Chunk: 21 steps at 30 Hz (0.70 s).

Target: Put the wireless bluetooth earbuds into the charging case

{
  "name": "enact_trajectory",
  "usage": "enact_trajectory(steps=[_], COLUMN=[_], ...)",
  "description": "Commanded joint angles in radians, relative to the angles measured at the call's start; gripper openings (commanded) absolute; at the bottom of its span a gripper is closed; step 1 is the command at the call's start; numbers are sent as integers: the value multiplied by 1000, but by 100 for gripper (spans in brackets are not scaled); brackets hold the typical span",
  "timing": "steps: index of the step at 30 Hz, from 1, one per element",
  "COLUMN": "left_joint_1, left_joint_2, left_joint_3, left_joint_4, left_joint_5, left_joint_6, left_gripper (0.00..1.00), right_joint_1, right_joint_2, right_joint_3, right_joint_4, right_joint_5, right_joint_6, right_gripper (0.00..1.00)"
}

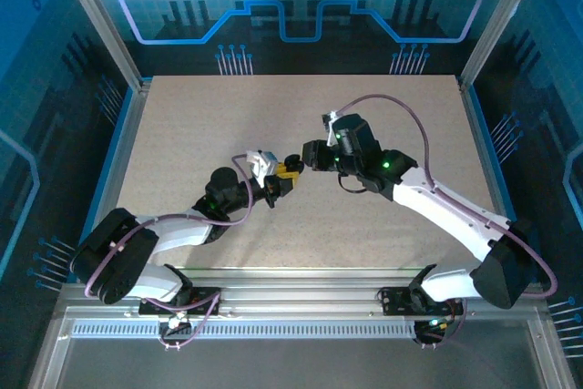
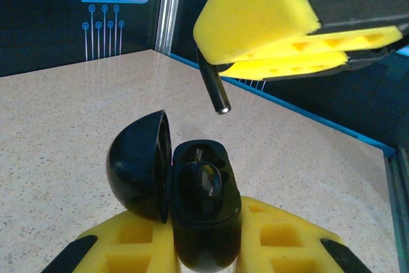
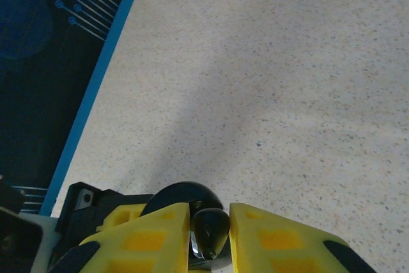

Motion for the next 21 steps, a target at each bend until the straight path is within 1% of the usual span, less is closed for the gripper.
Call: enact_trajectory(steps=[1, 11, 17, 19, 21], left_joint_1=[-7, -8, -7, -7, -8], left_joint_2=[7, -24, -34, -32, -35], left_joint_3=[28, 15, 15, 11, 4], left_joint_4=[69, 83, 86, 81, 66], left_joint_5=[8, -15, -22, -40, -86], left_joint_6=[-34, -44, -50, -49, -54], left_gripper=[20, 19, 19, 19, 19], right_joint_1=[26, 41, 42, 37, 26], right_joint_2=[4, 1, -9, -5, 8], right_joint_3=[1, -13, -20, -18, -8], right_joint_4=[50, 35, 17, -2, -27], right_joint_5=[9, 11, 33, 49, 39], right_joint_6=[-37, -51, -61, -47, -33], right_gripper=[24, 24, 24, 25, 27])
